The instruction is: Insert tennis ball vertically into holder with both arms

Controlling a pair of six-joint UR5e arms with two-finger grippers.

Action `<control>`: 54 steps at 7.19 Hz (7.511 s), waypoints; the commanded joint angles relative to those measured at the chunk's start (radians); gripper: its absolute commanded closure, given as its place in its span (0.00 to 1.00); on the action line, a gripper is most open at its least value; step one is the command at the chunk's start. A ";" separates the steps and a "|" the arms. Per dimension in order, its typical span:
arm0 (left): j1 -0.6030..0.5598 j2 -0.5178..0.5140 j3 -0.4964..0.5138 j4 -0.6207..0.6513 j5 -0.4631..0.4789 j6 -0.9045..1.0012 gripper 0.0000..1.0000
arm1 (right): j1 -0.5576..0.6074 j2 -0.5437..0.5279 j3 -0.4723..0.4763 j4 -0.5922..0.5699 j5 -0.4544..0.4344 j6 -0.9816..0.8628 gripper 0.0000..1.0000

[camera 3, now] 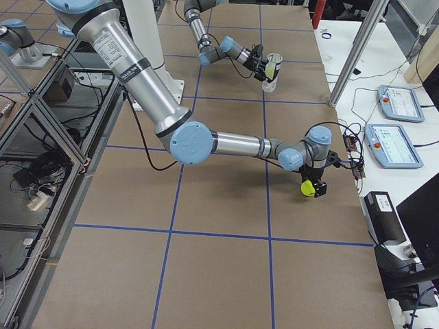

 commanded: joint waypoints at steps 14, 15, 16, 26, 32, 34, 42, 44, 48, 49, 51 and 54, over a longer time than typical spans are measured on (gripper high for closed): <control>0.031 0.000 0.009 0.000 0.005 -0.002 0.31 | -0.214 0.396 0.552 -0.306 0.403 1.045 1.00; 0.031 -0.002 0.007 0.000 0.005 -0.002 0.31 | -0.246 0.393 0.552 -0.306 0.365 1.045 1.00; 0.031 -0.002 0.007 0.000 0.005 -0.001 0.31 | -0.280 0.390 0.551 -0.306 0.323 1.045 1.00; 0.032 0.000 0.007 0.000 0.005 -0.002 0.31 | -0.331 0.385 0.571 -0.392 0.206 1.081 0.01; 0.034 0.008 0.011 0.005 0.015 0.001 0.01 | -0.331 0.383 0.583 -0.392 0.206 1.096 0.01; 0.035 0.008 0.006 0.006 0.009 0.004 0.01 | -0.331 0.383 0.585 -0.392 0.206 1.095 0.01; 0.106 0.113 -0.122 0.050 0.008 0.004 0.01 | -0.216 0.362 0.678 -0.454 0.337 1.093 0.01; 0.155 0.176 -0.276 0.182 0.006 0.002 0.01 | -0.182 0.360 0.683 -0.455 0.358 1.091 0.01; 0.073 0.365 -0.658 0.445 -0.248 0.059 0.01 | -0.004 0.167 0.802 -0.469 0.449 0.951 0.01; -0.008 0.371 -0.675 0.446 -0.261 0.083 0.01 | 0.022 0.058 0.834 -0.469 0.446 0.836 0.01; -0.231 0.358 -0.677 0.597 -0.390 0.096 0.00 | 0.083 -0.068 0.812 -0.471 0.430 0.588 0.01; -0.397 0.185 -0.530 0.886 -0.482 0.128 0.00 | 0.143 -0.213 0.775 -0.469 0.395 0.346 0.01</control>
